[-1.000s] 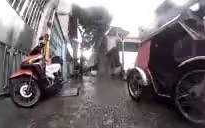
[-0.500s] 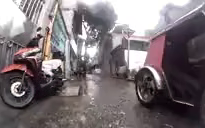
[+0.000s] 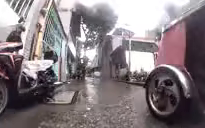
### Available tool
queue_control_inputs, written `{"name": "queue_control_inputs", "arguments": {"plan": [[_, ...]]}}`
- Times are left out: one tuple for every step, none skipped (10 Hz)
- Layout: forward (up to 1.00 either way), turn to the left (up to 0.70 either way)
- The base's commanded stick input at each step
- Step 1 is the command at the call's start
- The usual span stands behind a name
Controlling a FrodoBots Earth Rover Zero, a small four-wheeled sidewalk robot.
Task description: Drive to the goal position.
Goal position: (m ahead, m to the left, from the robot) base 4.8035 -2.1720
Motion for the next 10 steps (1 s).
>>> {"name": "queue_control_inputs", "arguments": {"plan": [[0.99,0.00],[0.99,0.00],[0.99,0.00],[0.99,0.00],[0.99,0.00],[0.99,0.00],[0.99,0.00],[0.99,0.00],[0.78,0.00],[0.00,-0.17]]}}
